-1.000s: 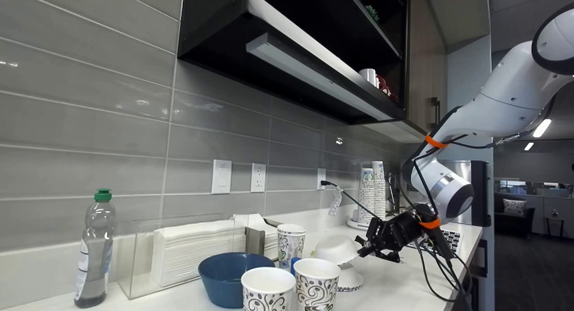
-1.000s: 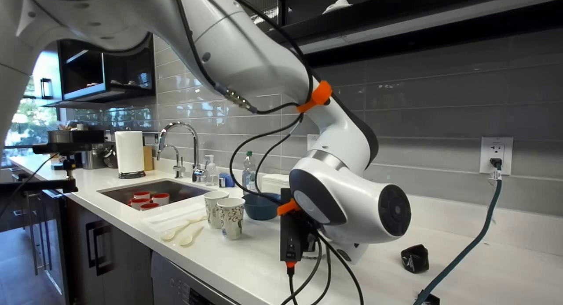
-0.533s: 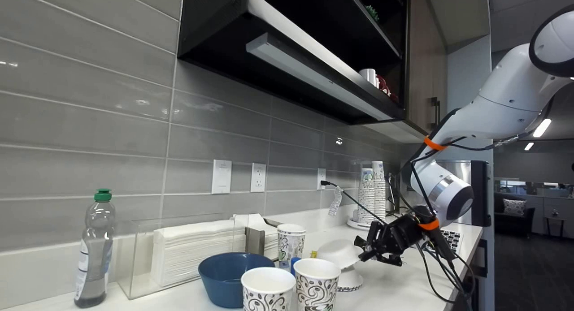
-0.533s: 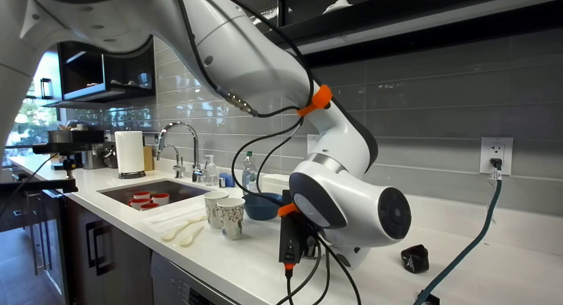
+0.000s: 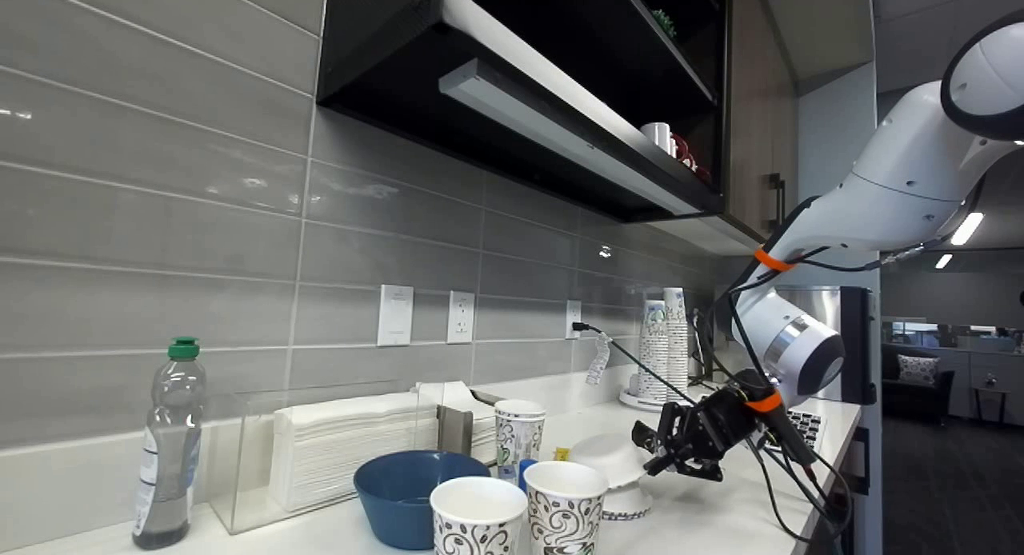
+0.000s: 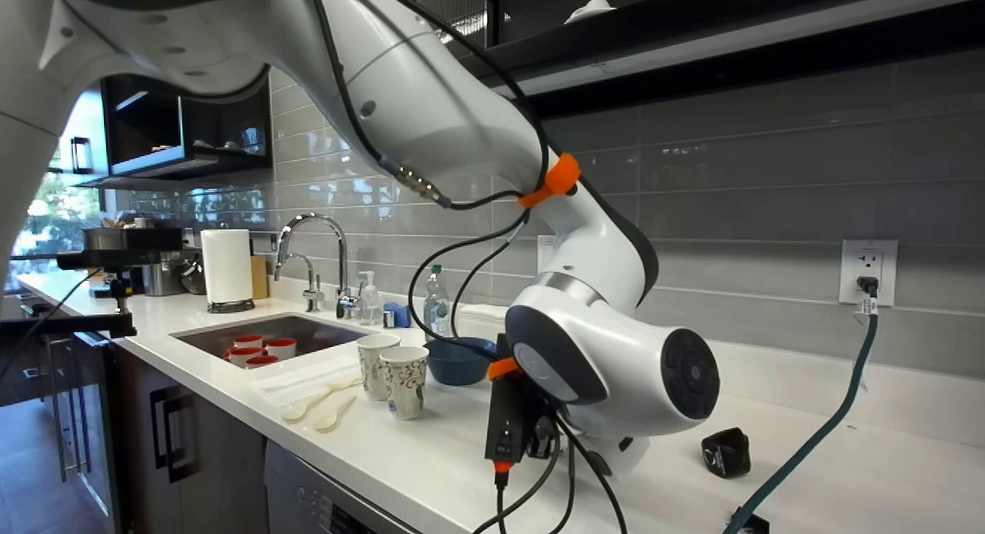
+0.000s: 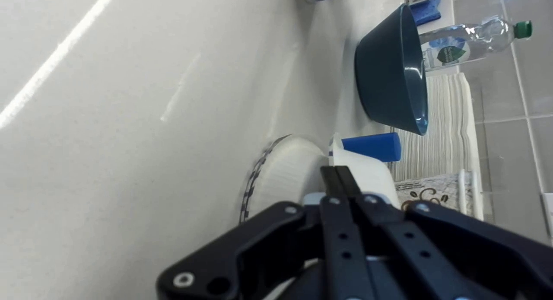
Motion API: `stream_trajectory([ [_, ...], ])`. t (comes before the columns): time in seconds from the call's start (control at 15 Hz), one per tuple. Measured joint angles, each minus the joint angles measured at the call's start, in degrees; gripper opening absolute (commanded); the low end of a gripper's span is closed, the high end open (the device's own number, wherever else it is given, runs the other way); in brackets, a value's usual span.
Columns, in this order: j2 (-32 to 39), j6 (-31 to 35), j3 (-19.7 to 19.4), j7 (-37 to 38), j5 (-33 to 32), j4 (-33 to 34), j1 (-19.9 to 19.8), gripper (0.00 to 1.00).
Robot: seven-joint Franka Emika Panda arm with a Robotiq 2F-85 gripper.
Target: Stack up the white bowls on the counter
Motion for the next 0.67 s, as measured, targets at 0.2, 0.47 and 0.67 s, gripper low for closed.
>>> stream_trajectory([
  [0.2,0.0,0.5,0.0,1.7,-0.7,-0.2,0.0,0.0],
  [0.47,-0.1,2.4,-0.2,3.6,-1.0,-1.2,0.0,0.0],
  [0.67,-0.5,5.1,-0.7,4.1,-1.0,-2.5,-0.1,0.26],
])
